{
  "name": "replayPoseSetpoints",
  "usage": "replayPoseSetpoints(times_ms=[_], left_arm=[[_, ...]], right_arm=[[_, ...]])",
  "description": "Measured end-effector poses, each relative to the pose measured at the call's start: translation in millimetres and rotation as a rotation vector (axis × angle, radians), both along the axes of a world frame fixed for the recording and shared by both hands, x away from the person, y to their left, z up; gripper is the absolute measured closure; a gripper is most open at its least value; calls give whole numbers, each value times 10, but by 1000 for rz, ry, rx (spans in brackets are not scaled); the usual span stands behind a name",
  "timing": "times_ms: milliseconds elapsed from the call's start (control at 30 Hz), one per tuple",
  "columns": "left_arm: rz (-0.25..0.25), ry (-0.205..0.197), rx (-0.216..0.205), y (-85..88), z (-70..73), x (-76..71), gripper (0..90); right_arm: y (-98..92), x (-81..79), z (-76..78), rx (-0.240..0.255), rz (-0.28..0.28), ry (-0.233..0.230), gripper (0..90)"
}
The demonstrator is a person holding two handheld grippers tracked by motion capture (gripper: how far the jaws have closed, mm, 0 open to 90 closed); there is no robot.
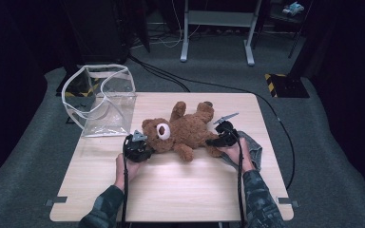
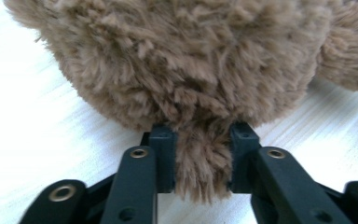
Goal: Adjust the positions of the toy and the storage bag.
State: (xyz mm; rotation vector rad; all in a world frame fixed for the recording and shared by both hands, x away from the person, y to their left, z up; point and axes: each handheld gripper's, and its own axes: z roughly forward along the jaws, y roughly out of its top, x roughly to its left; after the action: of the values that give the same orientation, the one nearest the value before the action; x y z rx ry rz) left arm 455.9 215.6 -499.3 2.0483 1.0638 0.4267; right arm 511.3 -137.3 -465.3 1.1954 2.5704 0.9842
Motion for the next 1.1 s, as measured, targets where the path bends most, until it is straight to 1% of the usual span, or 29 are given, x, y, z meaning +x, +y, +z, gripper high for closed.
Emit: replayPoseSetpoints(times_ms=[33,67,100,133,167,233,300,400,433,467,500,633,733,767,800,833,867,900,933,1000,1033,1067,1100], left_arm=[[1,-13,3,-1,11,-4,728],[3,-28,-6,-8,20,-8,734],[5,-40,-5,-10,34,-11,737],[0,-39,-4,-5,55,-6,740],[1,-51,-15,1,73,0,741],[-4,-67,-16,13,130,26,742],[-9,-75,-7,18,178,45,742],[-16,-86,-10,26,231,89,741],[-18,-81,-13,33,250,104,741],[-15,-87,-21,37,259,119,740],[-19,-87,-17,41,274,134,741],[-25,-93,-33,67,293,194,741],[-29,-103,-33,70,326,221,741],[-28,-107,-34,66,336,233,741],[-29,-115,-30,65,345,238,741],[-33,-114,-24,64,352,248,741],[-33,-108,-28,65,356,261,741],[-32,-116,-31,69,358,274,741],[-34,-108,-26,74,371,284,741],[-34,-118,-27,74,383,311,740],[-35,-116,-22,69,390,326,740],[-36,-122,-19,66,392,343,740],[-39,-129,-12,63,392,357,740]], right_arm=[[-7,-7,7,6,3,-11,703],[-8,-22,25,9,-3,-18,712],[-12,-29,43,8,-3,-45,717],[-14,-45,73,6,-5,-56,721],[-13,-59,99,7,-9,-70,723],[-20,-78,141,3,-7,-94,726],[-26,-100,171,0,-13,-105,726],[-30,-136,203,9,-29,-121,726],[-36,-148,222,9,-25,-122,726],[-32,-164,237,10,-25,-136,726],[-23,-187,260,8,-33,-147,726],[18,-280,369,-18,-32,-175,727],[64,-360,451,-27,-51,-199,729],[72,-379,474,-34,-51,-215,729],[81,-407,502,-36,-56,-211,729],[90,-430,523,-39,-58,-219,729],[99,-450,541,-45,-55,-228,729],[113,-477,557,-50,-62,-233,729],[124,-501,571,-55,-63,-232,729],[147,-543,586,-56,-67,-231,728],[156,-557,589,-64,-68,-237,728],[166,-581,592,-62,-77,-227,728],[169,-590,591,-67,-74,-233,728]])
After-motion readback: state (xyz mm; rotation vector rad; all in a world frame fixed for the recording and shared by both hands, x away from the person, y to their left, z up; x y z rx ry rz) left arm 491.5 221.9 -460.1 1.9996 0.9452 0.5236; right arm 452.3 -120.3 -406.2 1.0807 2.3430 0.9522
